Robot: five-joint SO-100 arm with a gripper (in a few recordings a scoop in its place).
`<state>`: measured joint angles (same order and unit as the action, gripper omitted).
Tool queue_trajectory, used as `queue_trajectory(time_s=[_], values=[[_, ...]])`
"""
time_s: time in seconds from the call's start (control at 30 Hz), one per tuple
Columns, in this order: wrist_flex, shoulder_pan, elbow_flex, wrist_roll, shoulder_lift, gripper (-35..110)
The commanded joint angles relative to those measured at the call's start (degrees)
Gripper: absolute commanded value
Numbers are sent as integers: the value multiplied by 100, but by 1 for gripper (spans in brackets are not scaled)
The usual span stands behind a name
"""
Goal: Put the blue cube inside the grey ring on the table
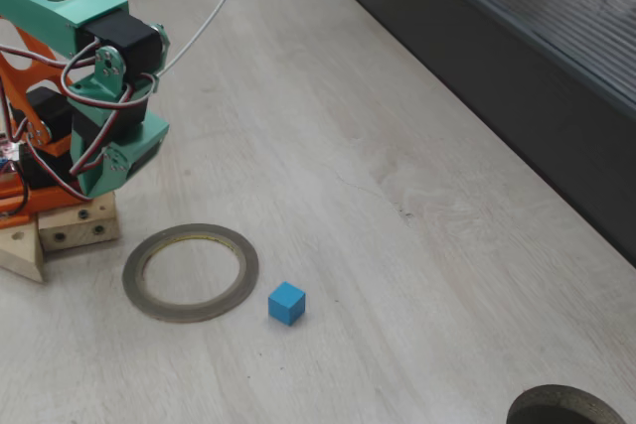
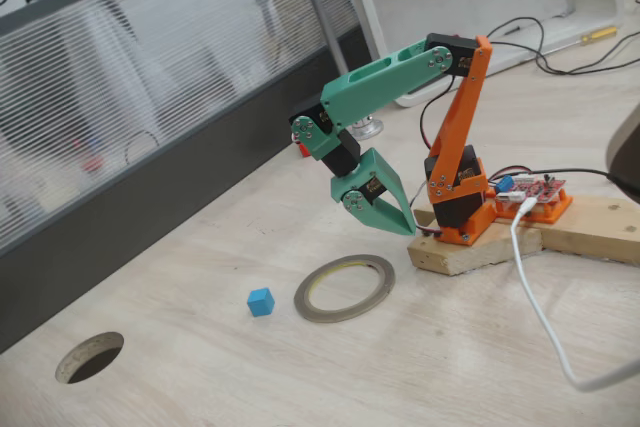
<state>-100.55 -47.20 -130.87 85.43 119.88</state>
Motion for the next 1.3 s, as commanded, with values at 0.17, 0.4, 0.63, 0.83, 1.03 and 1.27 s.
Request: queue_trajectory(time_s=[0.17,0.4,0.63,0.83,1.03,1.27], values=[[35,-123,-26,0,114,1],[35,-123,-26,0,114,1],[35,-123,-26,18,114,1],[35,-123,-18,18,123,1],[35,-123,53,-9,141,1],[35,-123,123,-9,202,1]])
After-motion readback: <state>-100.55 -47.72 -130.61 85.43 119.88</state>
